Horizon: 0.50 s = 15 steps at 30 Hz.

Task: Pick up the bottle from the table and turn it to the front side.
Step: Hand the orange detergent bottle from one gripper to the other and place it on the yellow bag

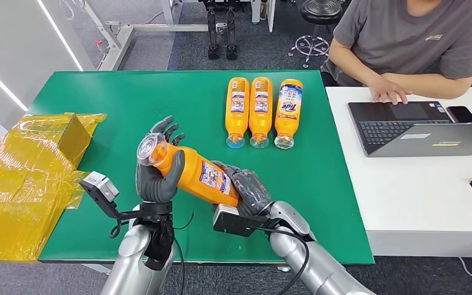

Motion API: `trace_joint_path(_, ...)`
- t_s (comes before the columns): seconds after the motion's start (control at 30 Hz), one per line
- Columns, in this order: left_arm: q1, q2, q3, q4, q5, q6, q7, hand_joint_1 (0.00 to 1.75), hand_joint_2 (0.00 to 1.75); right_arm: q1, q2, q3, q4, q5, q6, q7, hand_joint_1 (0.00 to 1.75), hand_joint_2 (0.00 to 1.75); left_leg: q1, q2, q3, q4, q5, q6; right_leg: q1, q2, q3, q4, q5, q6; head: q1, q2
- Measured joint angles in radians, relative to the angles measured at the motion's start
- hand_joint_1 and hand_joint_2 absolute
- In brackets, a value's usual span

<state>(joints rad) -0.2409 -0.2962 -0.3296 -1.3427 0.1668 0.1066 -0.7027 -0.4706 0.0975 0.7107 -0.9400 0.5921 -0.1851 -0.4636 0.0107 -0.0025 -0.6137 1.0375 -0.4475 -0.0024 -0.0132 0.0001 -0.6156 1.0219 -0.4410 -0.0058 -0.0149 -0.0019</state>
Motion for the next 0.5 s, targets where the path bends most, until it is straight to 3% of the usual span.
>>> trace_joint_path(0.47,0.001,0.0,0.001,-0.01,0.001,0.014,0.0,1.75,1.75,-0.012,0.008,0.0,0.016,0.012,0.004,-0.002,1.74,1.75,0.0,0.0,0.0,0.0,0.0,0.0,0.0,0.0,0.0,0.0,0.0,0.0,0.0,0.0)
trace_joint_path(0.5,0.001,0.0,0.002,-0.01,0.002,0.014,0.0,1.75,1.75,-0.012,0.008,0.0,0.016,0.012,0.003,-0.002,1.67,1.75,0.0,0.0,0.0,0.0,0.0,0.0,0.0,0.0,0.0,0.0,0.0,0.0,0.0,0.0)
